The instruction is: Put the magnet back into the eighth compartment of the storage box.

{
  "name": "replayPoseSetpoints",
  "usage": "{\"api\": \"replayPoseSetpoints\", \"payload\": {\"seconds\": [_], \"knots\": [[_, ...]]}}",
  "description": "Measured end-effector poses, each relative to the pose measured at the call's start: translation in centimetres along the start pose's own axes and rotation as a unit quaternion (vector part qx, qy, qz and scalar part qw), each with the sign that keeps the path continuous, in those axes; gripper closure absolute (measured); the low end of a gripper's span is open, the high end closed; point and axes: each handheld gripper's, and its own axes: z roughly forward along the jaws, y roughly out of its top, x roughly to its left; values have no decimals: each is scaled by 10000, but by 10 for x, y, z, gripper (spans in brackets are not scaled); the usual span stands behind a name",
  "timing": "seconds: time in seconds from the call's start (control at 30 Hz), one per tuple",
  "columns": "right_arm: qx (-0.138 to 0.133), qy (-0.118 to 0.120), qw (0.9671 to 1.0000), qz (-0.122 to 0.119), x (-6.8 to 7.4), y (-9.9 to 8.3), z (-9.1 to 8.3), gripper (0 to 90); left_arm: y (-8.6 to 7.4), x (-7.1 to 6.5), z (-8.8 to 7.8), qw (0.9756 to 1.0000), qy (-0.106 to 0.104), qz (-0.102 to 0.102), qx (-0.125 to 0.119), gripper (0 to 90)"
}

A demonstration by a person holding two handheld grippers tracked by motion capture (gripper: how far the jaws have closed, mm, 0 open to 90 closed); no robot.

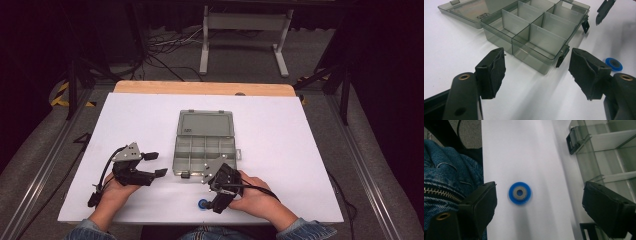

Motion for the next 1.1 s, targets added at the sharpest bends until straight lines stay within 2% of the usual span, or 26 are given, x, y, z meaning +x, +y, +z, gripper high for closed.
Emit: {"api": "replayPoseSetpoints", "payload": {"seconds": [0.17, 0.27, 0.67, 0.77, 0.8, 0.83, 0.9, 0.97, 1.03, 1.1], "knots": [[34, 83, 10000, -12, 2, -2, 8, 127, 0, 0, 0, 10000, 21, 50, -5, 297], [43, 110, 9999, -26, 3, -3, 12, 127, 0, 0, 0, 10000, -20, -22, 8, 297], [153, 309, 9994, -86, 11, -4, 25, 126, 0, 0, 0, 10000, -15, 1, 3, 297], [213, 330, 9992, 9, 13, -4, 27, 127, 0, 0, 0, 10000, -13, 4, 3, 297], [152, 337, 9993, -71, 12, -4, 29, 129, 0, -1, 0, 10000, -14, 1, 3, 297], [214, 353, 9991, -1, 14, -4, 29, 135, 0, -1, 0, 10000, -14, 2, 4, 297], [197, 346, 9992, -33, 14, -4, 30, 151, 0, -1, 0, 10000, -3, 0, 5, 297], [216, 369, 9991, -63, 15, -5, 30, 192, 0, -1, 1, 10000, -6, -5, 4, 297], [264, 341, 9990, -65, 16, -5, 30, 273, 0, -1, 1, 10000, -9, 13, 8, 297], [269, 339, 9990, -63, 16, -6, 31, 289, 0, -1, 1, 10000, -8, 13, 11, 297]]}}
